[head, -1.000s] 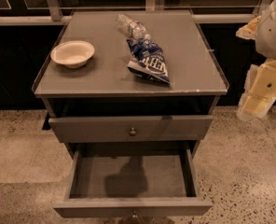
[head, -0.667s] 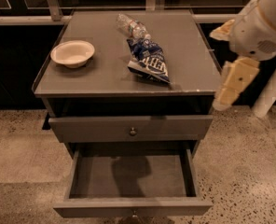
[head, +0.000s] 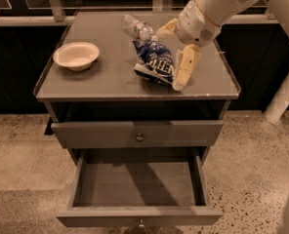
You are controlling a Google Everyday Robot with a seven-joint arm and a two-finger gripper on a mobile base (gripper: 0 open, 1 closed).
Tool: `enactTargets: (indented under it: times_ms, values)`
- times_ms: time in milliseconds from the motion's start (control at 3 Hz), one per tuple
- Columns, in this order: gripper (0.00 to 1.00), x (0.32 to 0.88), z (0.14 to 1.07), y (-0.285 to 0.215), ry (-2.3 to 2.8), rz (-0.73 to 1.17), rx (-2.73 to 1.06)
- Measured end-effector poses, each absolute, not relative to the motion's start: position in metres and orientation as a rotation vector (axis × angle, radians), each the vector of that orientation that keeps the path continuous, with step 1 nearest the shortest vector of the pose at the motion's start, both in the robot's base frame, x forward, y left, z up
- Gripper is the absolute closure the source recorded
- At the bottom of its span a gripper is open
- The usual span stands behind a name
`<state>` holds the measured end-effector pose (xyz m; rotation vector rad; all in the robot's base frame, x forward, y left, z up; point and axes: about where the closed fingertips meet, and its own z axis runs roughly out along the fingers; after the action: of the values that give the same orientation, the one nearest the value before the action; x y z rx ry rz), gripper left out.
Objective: Place blue chip bag into middle drawer
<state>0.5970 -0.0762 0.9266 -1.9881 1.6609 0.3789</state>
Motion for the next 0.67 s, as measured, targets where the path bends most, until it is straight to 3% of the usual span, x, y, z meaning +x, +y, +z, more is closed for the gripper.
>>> enactTargets:
  times_ms: [667]
  values:
    - [0.0,0.6137,0.9432,-0.0702,1.617,0.356,-1.962]
